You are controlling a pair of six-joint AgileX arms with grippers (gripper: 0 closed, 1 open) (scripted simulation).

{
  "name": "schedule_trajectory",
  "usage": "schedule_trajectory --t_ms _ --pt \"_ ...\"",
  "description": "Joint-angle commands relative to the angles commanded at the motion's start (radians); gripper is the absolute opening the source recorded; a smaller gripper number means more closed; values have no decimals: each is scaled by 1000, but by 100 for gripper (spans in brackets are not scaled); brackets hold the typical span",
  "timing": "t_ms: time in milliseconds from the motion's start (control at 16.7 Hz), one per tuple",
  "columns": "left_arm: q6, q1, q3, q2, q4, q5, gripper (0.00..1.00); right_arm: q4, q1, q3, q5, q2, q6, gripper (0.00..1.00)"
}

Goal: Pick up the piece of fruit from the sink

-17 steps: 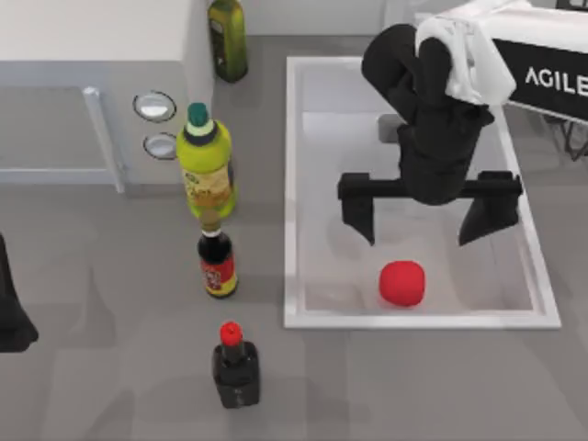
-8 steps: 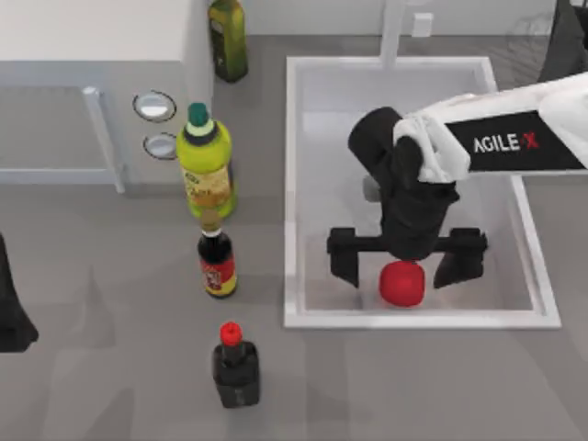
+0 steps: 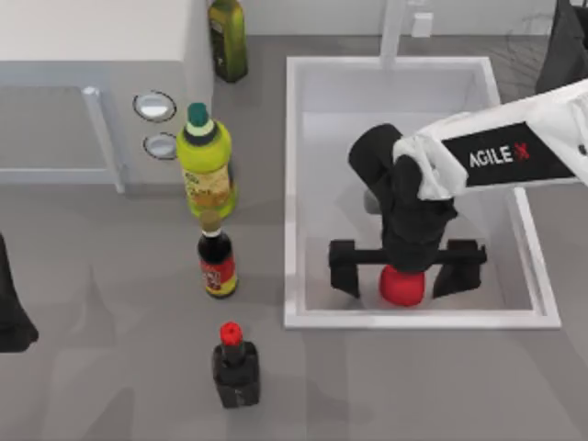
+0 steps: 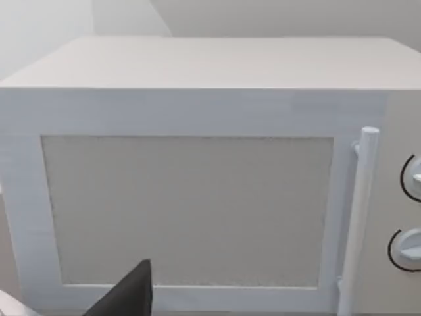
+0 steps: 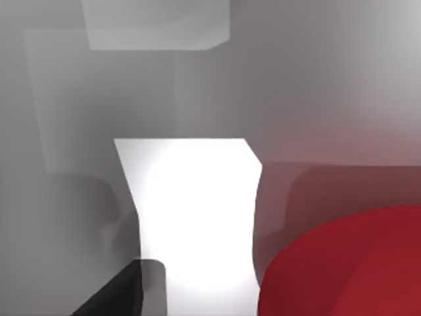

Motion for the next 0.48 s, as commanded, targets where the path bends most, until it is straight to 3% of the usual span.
schedule_trajectory --t_ms 480 --pt "0 0 0 0 0 0 100 0 0 0 0 0 0 40"
